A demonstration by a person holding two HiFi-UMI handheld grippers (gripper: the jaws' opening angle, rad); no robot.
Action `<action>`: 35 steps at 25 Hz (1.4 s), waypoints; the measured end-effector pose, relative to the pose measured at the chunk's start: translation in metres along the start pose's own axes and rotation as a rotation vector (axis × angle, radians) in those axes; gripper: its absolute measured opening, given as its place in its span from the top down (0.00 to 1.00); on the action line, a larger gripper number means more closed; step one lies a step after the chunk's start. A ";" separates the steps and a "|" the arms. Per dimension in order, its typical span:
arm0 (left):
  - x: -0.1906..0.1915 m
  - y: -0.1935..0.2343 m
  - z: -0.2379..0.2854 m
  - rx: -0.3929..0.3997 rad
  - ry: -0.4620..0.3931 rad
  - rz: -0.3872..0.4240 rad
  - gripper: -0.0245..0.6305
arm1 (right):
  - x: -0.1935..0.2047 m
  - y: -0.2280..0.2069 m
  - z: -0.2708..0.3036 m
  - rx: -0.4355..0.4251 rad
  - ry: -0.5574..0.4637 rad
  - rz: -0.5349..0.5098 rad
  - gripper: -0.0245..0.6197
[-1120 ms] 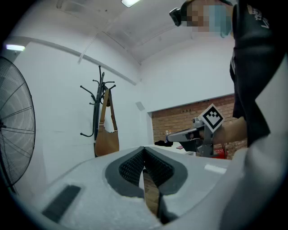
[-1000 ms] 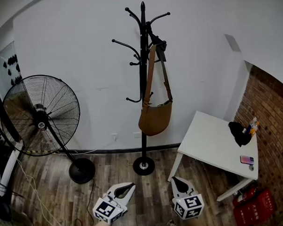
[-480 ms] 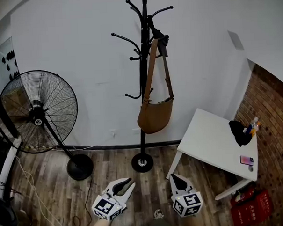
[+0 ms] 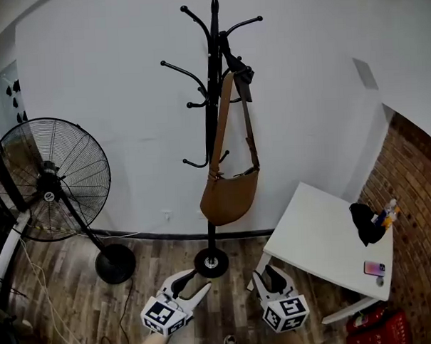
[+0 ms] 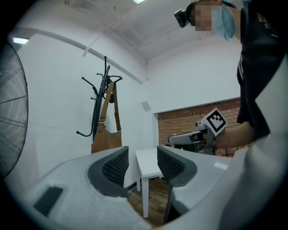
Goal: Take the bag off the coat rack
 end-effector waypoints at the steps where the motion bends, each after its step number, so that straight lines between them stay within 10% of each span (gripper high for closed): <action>1: -0.001 0.004 0.008 -0.007 -0.001 0.001 0.67 | -0.001 -0.007 0.007 -0.004 0.001 -0.005 0.74; 16: -0.020 0.060 0.087 -0.169 -0.028 0.044 0.62 | -0.036 -0.085 0.108 -0.076 -0.050 -0.025 0.69; 35: -0.061 0.186 0.109 -0.014 -0.066 0.132 0.62 | -0.079 -0.049 0.181 0.107 -0.172 -0.058 0.87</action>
Point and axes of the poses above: the fingertips, and each gripper's own axes: z forward along the fingers, y to its left, x out of its underside, the point moved 10 cm from there along -z, backward along the fingers, and after that the axes turned 13 degrees about x, right-handed, at the moved point
